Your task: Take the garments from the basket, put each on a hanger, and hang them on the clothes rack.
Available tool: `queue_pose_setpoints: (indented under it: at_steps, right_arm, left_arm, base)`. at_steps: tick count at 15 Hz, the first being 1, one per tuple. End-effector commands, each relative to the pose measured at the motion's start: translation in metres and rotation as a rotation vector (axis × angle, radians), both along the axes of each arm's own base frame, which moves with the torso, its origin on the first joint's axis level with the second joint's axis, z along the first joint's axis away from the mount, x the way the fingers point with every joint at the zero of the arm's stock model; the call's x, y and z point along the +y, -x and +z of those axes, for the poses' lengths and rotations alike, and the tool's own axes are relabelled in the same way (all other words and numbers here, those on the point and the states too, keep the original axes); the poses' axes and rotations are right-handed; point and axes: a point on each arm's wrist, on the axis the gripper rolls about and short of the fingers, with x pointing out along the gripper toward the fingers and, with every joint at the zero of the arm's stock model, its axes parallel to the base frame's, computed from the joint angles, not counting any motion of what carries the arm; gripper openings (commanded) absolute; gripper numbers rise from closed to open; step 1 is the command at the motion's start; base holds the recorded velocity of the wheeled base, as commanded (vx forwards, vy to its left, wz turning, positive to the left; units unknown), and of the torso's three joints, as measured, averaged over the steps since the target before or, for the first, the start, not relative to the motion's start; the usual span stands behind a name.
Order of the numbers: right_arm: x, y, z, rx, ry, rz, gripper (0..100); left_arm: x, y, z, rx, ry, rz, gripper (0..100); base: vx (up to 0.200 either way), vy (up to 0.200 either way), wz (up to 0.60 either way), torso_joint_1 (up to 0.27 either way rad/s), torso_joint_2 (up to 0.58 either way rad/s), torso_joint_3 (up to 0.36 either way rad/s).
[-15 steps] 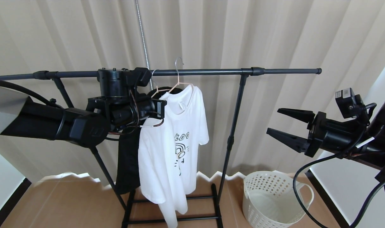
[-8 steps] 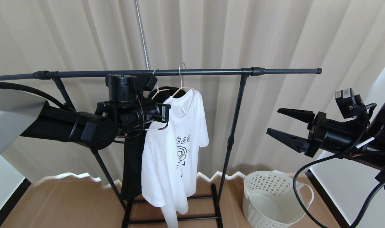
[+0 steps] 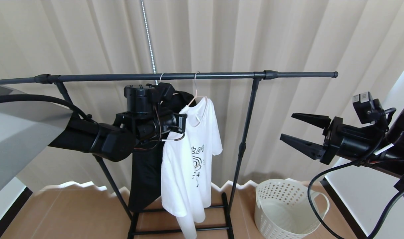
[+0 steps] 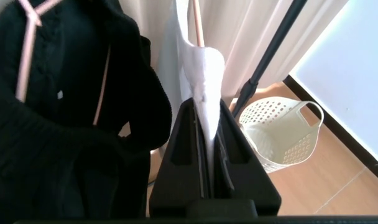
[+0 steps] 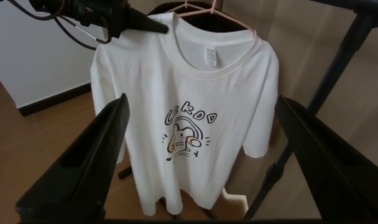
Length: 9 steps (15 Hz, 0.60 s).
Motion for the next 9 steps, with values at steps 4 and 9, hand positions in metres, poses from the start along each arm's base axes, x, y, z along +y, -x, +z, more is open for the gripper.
queue_pose_setpoints:
  at_steps: [4,9]
  right_arm:
    - [0.0001,0.0002,-0.0003,0.001,0.0,0.001,100]
    - [0.0001,0.0,0.0002,-0.002,0.0,0.001,100]
  left_arm:
    - [-0.0018,-0.0039,-0.0045,0.005,-0.002,0.001,0]
    - [-0.0003,-0.0038,-0.0009,-0.004,0.004,0.004,100]
  base:
    - [0.0,0.0,0.0,0.0,0.0,0.0]
    - [0.0,0.0,0.0,0.0,0.0,0.0]
